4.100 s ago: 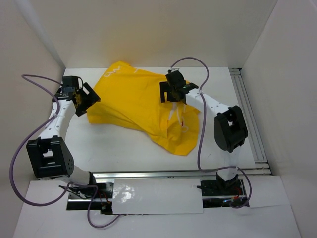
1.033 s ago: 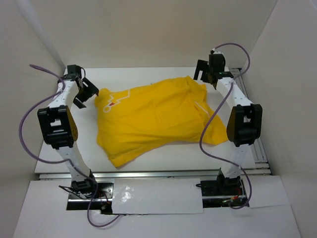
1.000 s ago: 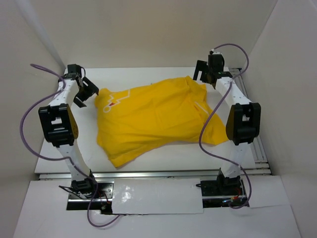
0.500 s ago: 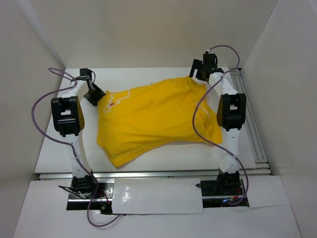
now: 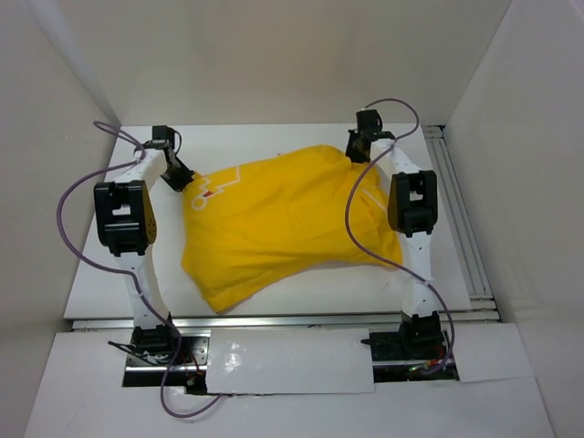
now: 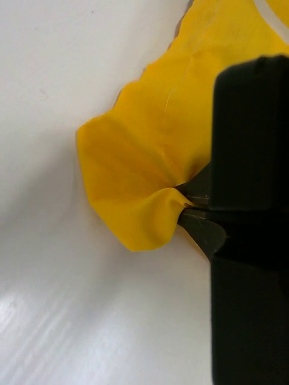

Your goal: Put the pillow into the pillowcase

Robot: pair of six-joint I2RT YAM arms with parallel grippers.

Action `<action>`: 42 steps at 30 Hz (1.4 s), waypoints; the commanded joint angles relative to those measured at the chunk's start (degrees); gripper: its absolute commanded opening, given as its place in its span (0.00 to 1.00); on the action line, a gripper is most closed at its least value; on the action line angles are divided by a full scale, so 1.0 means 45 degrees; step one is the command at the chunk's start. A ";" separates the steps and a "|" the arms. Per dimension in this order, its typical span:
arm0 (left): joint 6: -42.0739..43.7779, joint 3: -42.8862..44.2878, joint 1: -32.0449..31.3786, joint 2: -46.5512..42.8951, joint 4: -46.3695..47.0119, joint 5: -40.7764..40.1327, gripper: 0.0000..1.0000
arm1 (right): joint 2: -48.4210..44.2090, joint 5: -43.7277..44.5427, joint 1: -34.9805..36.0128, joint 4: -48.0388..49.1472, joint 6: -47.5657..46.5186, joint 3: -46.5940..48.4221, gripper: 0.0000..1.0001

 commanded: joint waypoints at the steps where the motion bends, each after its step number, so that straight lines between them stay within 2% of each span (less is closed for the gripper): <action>1: 0.0879 0.0159 0.0112 -0.1909 -0.0282 -0.1032 0.00 | -0.1098 -0.0234 -0.0178 -0.0327 -0.0212 -0.0382 0.00; 2: 0.1210 0.0606 0.0112 -0.2454 -0.0282 -0.1517 0.00 | -0.1101 -0.0117 -0.0334 -0.0327 -0.0368 -0.0015 0.00; 4: 0.1524 0.1601 0.0228 -0.2809 -0.1096 -0.1930 0.00 | -0.1218 0.0254 -0.0881 -0.0967 -0.0486 0.2226 0.00; 5: 0.1835 0.3134 0.0229 -0.2927 -0.1450 -0.2126 0.00 | -0.1218 0.0816 -0.1037 -0.0971 -0.0603 0.3182 0.00; 6: 0.1993 0.4019 0.0365 -0.3044 -0.1841 -0.2534 0.00 | -0.1218 0.1093 -0.1348 -0.0971 -0.0604 0.5010 0.00; 7: 0.2130 0.4956 0.0366 -0.3045 -0.2231 -0.2750 0.00 | -0.1469 0.1212 -0.1506 -0.0585 -0.0604 0.5705 0.00; 8: 0.2382 0.6822 0.0502 -0.3045 -0.2873 -0.2888 0.00 | -0.1762 0.1348 -0.1682 -0.0213 -0.0604 0.6156 0.00; 10: 0.2541 0.8416 0.0658 -0.3453 -0.3055 -0.2657 0.00 | -0.2697 0.1349 -0.2170 0.0859 -0.0487 0.5891 0.00; 12: 0.2833 0.9588 0.0874 -0.3960 -0.2901 -0.2150 0.00 | -0.4474 0.1486 -0.2482 0.2579 -0.0370 0.4645 0.00; 13: 0.2834 0.9595 0.1048 -0.4814 -0.2764 -0.2012 0.00 | -0.4982 0.1486 -0.2484 0.2951 -0.0370 0.4309 0.00; 14: 0.2834 0.9305 0.1050 -0.5344 -0.2588 -0.1856 0.00 | -0.5780 0.1486 -0.2620 0.3109 -0.0370 0.4112 0.00; 17: 0.3029 0.6440 0.1050 -0.7315 -0.1184 -0.1190 0.00 | -0.7322 0.1486 -0.2621 0.2818 -0.0661 0.2885 0.00; 18: 0.3145 0.4342 0.1050 -0.8830 -0.0774 -0.1190 0.00 | -0.7892 0.1486 -0.2756 0.3572 -0.0663 0.1971 0.00; 19: 0.3147 0.3297 0.1050 -0.9619 -0.0345 -0.1538 0.00 | -0.8381 0.1312 -0.3009 0.4024 -0.0798 0.0067 0.00; 21: 0.3301 0.1402 0.1050 -1.1181 0.0517 -0.2086 0.00 | -0.9028 0.0439 -0.3381 0.3934 -0.0799 -0.0770 0.00; 24: 0.3265 0.0653 0.0661 -1.1735 -0.0473 -0.2787 0.00 | -0.9204 -0.0756 -0.3715 0.2569 -0.0799 -0.1315 0.00; 25: 0.2181 -0.1013 0.0543 -1.2355 -0.0767 -0.3024 0.00 | -0.9477 -0.1881 -0.3715 0.2564 -0.0954 -0.2190 0.00; 26: 0.1455 -0.2345 0.0542 -1.2787 -0.0886 -0.3026 0.00 | -1.0195 -0.2395 -0.3715 0.2564 -0.0801 -0.4944 0.00; 27: 0.0732 -0.3886 0.0426 -1.3274 -0.0559 -0.2697 0.01 | -1.0628 -0.2671 -0.3715 0.3492 -0.0490 -0.6712 0.00; 28: -0.0049 -0.7111 0.0425 -1.3763 -0.0014 -0.2249 0.10 | -1.1019 -0.2790 -0.3715 0.4275 0.0325 -0.8528 0.05; 29: -0.0056 -0.8381 0.0425 -1.4502 0.0475 -0.0814 0.22 | -1.1332 -0.2617 -0.3715 0.5230 0.0797 -1.2046 0.16; 30: -0.0250 -0.9979 0.0038 -1.4780 0.0789 -0.0374 0.34 | -1.1683 -0.2364 -0.3715 0.6284 0.1401 -1.3396 0.16; 31: -0.0252 -1.0382 -0.0179 -1.4996 0.0792 -0.0370 0.34 | -1.1687 -0.2226 -0.3889 0.6294 0.1407 -1.4318 0.16; 32: -0.0252 -1.0521 -0.0393 -1.5249 -0.0059 -0.0176 0.32 | -1.1687 -0.2225 -0.4103 0.6082 0.1814 -1.5565 0.16; 33: -0.0252 -1.0522 -0.0802 -1.5929 -0.0589 -0.0368 0.30 | -1.2015 -0.2012 -0.4105 0.5886 0.1818 -1.5945 0.16; 34: -0.0368 -1.0078 -0.0980 -1.6361 -0.1233 -0.0640 0.33 | -1.2231 -0.1353 -0.4260 0.5323 0.2088 -1.6200 0.23; 36: -0.0193 -0.9510 -0.1254 -1.7240 -0.2369 -0.0760 0.53 | -1.2719 -0.1111 -0.4262 0.4754 0.2228 -1.6339 0.51; 37: -0.0193 -0.9101 -0.1371 -1.8018 -0.2662 -0.0760 0.67 | -1.3437 -0.1111 -0.4262 0.4519 0.2228 -1.6339 0.78; 38: -0.0019 -0.9097 -0.1527 -1.8393 -0.2858 -0.0625 0.99 | -1.3831 -0.0841 -0.4088 0.4401 0.2228 -1.6339 0.87; 39: 0.0118 -0.8942 -0.1528 -1.8764 -0.2995 -0.0624 1.00 | -1.4299 -0.0490 -0.3931 0.4226 0.2228 -1.6165 1.00; 42: 0.0119 -0.8181 -0.1528 -1.9217 -0.3327 -0.0973 1.00 | -1.5765 0.1092 -0.3736 0.3113 0.2228 -1.5231 1.00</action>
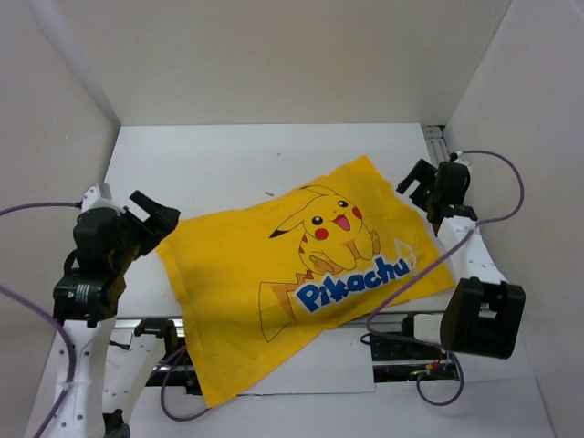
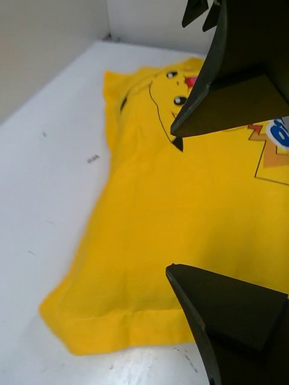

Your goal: Put the pillow into the pillowcase

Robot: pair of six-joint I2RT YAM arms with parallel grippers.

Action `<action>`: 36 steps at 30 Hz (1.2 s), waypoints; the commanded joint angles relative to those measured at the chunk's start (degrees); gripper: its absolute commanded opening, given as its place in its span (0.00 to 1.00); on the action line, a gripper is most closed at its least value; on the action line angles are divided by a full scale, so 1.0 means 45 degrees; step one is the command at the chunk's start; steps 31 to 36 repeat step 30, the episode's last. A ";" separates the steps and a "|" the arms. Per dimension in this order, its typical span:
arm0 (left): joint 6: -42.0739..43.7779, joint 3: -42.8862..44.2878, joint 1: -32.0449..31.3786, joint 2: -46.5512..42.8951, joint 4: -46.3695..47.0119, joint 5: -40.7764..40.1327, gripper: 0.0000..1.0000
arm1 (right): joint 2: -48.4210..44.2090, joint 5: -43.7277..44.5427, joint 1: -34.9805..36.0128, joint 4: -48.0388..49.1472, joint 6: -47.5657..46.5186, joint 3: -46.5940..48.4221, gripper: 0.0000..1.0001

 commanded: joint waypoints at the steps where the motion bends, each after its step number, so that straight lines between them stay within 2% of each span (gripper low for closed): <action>1: 0.0192 0.0927 -0.0062 -0.0289 -0.0739 -0.0485 1.00 | -0.1516 0.1698 0.0360 -0.0755 0.0125 0.1423 1.00; 2: 0.0192 0.1297 -0.0062 0.0001 -0.0741 -0.0291 1.00 | -0.1520 0.0905 0.0361 -0.0756 -0.0475 0.1716 1.00; 4: 0.0192 0.1437 -0.0062 0.0412 -0.0431 0.0138 1.00 | -0.1249 0.0897 0.1197 -0.1436 -0.0889 0.3295 1.00; 7: 0.0622 0.1068 -0.0178 0.1115 0.0234 0.1134 1.00 | -0.0818 0.1364 0.2604 -0.2688 -0.1905 0.4783 1.00; 8: 0.0854 0.1066 -0.0179 0.1349 0.0410 0.1252 1.00 | -0.0817 0.2178 0.2820 -0.3095 -0.1906 0.4959 1.00; 12: 0.0856 0.1377 -0.0472 0.2365 0.0276 -0.0204 1.00 | -0.0817 0.3141 0.3620 -0.3724 -0.2042 0.5351 1.00; 16: 0.0856 0.1963 -0.0589 0.3284 -0.0094 -0.1087 1.00 | -0.0973 0.2871 0.3798 -0.3451 -0.2588 0.5351 1.00; 21: 0.0719 0.2082 -0.0706 0.3696 -0.0272 -0.1401 1.00 | -0.0055 0.3219 0.3915 -0.4642 -0.2727 0.6813 1.00; 23: 0.0584 0.2082 -0.0706 0.3580 -0.0272 -0.1559 1.00 | 0.0101 0.3221 0.3915 -0.4526 -0.2727 0.6816 1.00; 27: 0.0700 0.2082 -0.0706 0.3345 -0.0272 -0.1559 1.00 | -0.0873 0.2616 0.3915 -0.3414 -0.2727 0.5940 1.00; 36: 0.0700 0.2082 -0.0706 0.3344 -0.0272 -0.1559 1.00 | -0.1012 0.2438 0.3915 -0.3547 -0.2727 0.6111 1.00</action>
